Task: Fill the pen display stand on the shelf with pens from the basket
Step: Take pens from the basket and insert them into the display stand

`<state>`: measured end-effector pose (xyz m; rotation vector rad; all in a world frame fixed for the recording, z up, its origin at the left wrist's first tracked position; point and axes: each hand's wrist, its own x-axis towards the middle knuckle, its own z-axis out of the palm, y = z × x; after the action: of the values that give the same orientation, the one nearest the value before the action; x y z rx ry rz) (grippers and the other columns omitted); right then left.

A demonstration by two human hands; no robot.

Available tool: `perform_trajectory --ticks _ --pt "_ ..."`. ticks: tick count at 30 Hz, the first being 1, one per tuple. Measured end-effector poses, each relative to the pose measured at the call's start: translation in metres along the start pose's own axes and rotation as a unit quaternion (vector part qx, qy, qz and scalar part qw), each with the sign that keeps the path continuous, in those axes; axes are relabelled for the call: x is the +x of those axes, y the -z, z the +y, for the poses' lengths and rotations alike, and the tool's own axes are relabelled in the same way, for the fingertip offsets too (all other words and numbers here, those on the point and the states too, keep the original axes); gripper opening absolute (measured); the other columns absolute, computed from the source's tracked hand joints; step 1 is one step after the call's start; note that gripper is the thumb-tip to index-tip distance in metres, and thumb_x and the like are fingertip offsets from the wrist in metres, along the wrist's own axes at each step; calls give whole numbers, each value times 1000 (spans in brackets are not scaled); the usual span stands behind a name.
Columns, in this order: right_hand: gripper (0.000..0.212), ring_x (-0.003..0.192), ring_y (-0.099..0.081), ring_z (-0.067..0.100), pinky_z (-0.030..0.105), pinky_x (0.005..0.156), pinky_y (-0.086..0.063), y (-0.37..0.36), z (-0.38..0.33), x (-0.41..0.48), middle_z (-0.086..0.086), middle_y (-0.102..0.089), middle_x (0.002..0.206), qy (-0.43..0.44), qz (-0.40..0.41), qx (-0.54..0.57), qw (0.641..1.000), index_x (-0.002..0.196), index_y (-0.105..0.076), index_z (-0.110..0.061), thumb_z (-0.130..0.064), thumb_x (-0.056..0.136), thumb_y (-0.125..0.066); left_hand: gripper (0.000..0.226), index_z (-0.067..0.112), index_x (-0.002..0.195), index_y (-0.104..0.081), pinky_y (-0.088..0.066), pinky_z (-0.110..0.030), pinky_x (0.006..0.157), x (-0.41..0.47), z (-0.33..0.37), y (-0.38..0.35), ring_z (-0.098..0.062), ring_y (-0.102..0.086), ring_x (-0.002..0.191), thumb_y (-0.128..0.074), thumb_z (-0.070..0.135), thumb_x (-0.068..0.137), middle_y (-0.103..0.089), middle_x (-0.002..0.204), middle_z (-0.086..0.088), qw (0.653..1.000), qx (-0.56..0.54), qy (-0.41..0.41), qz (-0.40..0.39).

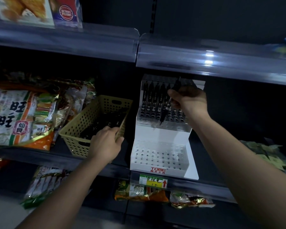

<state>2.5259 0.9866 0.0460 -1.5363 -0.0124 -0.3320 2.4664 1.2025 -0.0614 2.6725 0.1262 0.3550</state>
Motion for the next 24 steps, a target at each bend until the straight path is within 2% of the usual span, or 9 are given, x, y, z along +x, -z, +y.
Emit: perform_trajectory --ticks 4,6,8,9,12,18,21,24 --pt "27 41 -55 7 19 40 -43 1 3 6 9 -60 69 7 20 -3 1000 75 -51 -10 -7 76 -78 35 13 127 -55 -44 -38 87 1 1 -3 -31 -56 109 -46 30 98 -58 121 -12 1000 22 -4 -6" --pt "24 51 -57 10 21 48 -48 0 4 11 16 -58 76 35 45 -4 998 79 -54 -6 -6 76 -78 35 12 127 -55 -44 -38 87 1 1 -3 -31 -57 108 -46 29 98 -58 120 -12 1000 24 -3 -7" --pt "26 64 -59 15 28 63 -53 -1 6 15 5 -60 72 68 75 -41 994 71 -54 -13 -12 74 -81 35 12 126 -55 -44 -37 86 1 0 -3 -31 -57 107 -46 29 98 -59 119 -12 1000 22 -5 -7" --pt "30 65 -57 14 27 66 -52 -2 6 17 -1 -59 69 76 89 -48 992 67 -52 -18 -14 73 -82 35 12 126 -56 -44 -37 86 0 0 -3 -31 -57 106 -47 29 97 -59 118 -12 1000 21 -6 -7" --pt "37 58 -49 -1 13 61 -44 -6 9 20 -12 -54 64 119 109 -78 984 63 -47 -26 -17 72 -82 36 12 128 -55 -44 -37 86 0 -1 -4 -31 -57 106 -47 29 97 -58 119 -12 1000 19 -8 -8" --pt "34 73 -57 15 32 74 -51 -10 24 22 -8 -56 69 145 118 -172 967 68 -50 -24 -28 70 -84 43 16 136 -49 -42 -36 89 -3 1 -4 -29 -56 109 -48 33 96 -56 124 -9 1000 28 -5 -3" --pt "38 76 -58 17 35 75 -51 -10 29 20 -9 -54 67 147 112 -199 962 65 -46 -28 -29 71 -83 43 16 136 -49 -41 -35 89 -3 1 -4 -29 -56 108 -48 33 96 -56 122 -8 999 31 -5 -1" --pt "31 77 -58 17 33 73 -50 -10 34 19 -8 -55 69 143 102 -230 957 76 -54 -17 -32 73 -82 43 16 136 -48 -41 -35 89 -3 1 -4 -28 -56 108 -48 33 96 -56 122 -8 999 32 -5 -1"
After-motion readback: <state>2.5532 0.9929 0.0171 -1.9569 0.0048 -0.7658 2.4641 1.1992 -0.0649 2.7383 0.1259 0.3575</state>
